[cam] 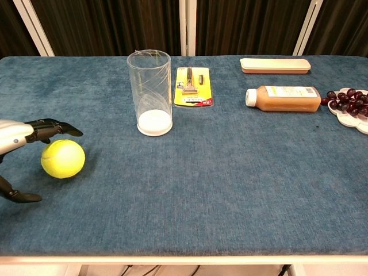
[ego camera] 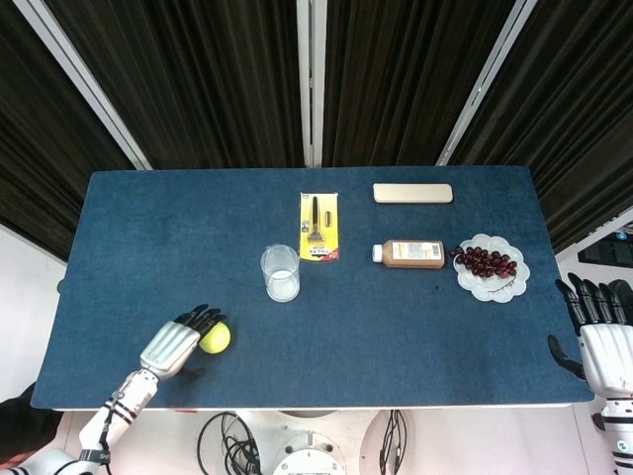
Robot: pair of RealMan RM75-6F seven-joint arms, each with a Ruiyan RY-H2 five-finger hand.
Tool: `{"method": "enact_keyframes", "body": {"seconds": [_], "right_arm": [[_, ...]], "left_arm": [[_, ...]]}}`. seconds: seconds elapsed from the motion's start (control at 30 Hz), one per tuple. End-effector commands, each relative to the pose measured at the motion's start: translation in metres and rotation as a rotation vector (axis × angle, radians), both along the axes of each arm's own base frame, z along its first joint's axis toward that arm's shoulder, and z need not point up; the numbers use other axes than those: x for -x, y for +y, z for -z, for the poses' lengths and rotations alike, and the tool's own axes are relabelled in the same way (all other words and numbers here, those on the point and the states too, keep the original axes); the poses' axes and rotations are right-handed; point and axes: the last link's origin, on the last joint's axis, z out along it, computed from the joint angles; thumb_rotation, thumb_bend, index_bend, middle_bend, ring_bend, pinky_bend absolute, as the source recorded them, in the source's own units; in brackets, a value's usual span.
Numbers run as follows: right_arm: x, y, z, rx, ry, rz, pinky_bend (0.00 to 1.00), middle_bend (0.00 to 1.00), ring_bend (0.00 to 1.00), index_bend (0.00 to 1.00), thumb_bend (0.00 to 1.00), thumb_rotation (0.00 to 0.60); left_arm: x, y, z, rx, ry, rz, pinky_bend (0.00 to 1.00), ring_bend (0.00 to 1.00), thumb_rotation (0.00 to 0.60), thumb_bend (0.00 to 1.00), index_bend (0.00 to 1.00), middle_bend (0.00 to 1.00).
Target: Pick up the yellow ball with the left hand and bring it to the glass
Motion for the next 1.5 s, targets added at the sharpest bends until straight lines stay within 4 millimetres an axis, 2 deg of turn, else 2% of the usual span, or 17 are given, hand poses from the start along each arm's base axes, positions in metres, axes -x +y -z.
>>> {"method": "enact_keyframes", "body": {"seconds": [0.03, 0.37, 0.47, 0.63, 0.73, 0.83, 1.03, 1.17, 1.37, 1.5], "right_arm": [[0.000, 0.000, 0.000, 0.000, 0.000, 0.000, 0.00, 0.00, 0.00, 0.00, 0.32, 0.600], [0.001, 0.000, -0.001, 0.003, 0.002, 0.005, 0.00, 0.00, 0.00, 0.00, 0.32, 0.600], [0.001, 0.000, -0.001, 0.002, 0.001, 0.007, 0.00, 0.00, 0.00, 0.00, 0.32, 0.600], [0.002, 0.000, -0.001, 0.005, 0.001, 0.007, 0.00, 0.00, 0.00, 0.00, 0.32, 0.600], [0.002, 0.000, -0.002, 0.008, 0.001, 0.007, 0.00, 0.00, 0.00, 0.00, 0.32, 0.600], [0.003, 0.000, -0.003, 0.010, 0.002, 0.008, 0.00, 0.00, 0.00, 0.00, 0.32, 0.600], [0.002, -0.001, -0.001, 0.005, -0.001, 0.006, 0.00, 0.00, 0.00, 0.00, 0.32, 0.600], [0.001, -0.001, 0.000, 0.002, 0.000, 0.002, 0.00, 0.00, 0.00, 0.00, 0.32, 0.600], [0.002, -0.001, -0.001, 0.005, 0.001, 0.007, 0.00, 0.00, 0.00, 0.00, 0.32, 0.600], [0.003, -0.002, -0.001, 0.003, 0.001, 0.010, 0.00, 0.00, 0.00, 0.00, 0.32, 0.600]], "left_arm": [[-0.003, 0.003, 0.003, -0.009, -0.017, 0.012, 0.36, 0.10, 0.600, 0.17, 0.17, 0.14], [-0.006, 0.012, 0.012, -0.070, -0.072, 0.062, 0.65, 0.35, 0.600, 0.20, 0.40, 0.38], [-0.006, 0.013, 0.014, -0.089, -0.080, 0.060, 0.69, 0.42, 0.600, 0.20, 0.44, 0.43], [-0.007, 0.014, 0.014, -0.102, -0.086, 0.066, 0.72, 0.47, 0.600, 0.21, 0.46, 0.46], [-0.013, 0.017, 0.006, -0.142, -0.120, 0.081, 0.73, 0.48, 0.600, 0.22, 0.47, 0.47], [-0.023, 0.023, -0.012, -0.198, -0.162, 0.101, 0.73, 0.48, 0.600, 0.22, 0.48, 0.47], [-0.056, 0.049, -0.053, -0.311, -0.181, 0.163, 0.73, 0.48, 0.600, 0.23, 0.48, 0.47], [-0.092, 0.065, -0.073, -0.346, -0.173, 0.225, 0.73, 0.48, 0.600, 0.26, 0.48, 0.47], [-0.135, 0.084, -0.082, -0.355, -0.245, 0.259, 0.73, 0.48, 0.600, 0.26, 0.48, 0.47], [-0.151, 0.091, -0.072, -0.315, -0.260, 0.258, 0.73, 0.48, 0.600, 0.26, 0.48, 0.47]]}}
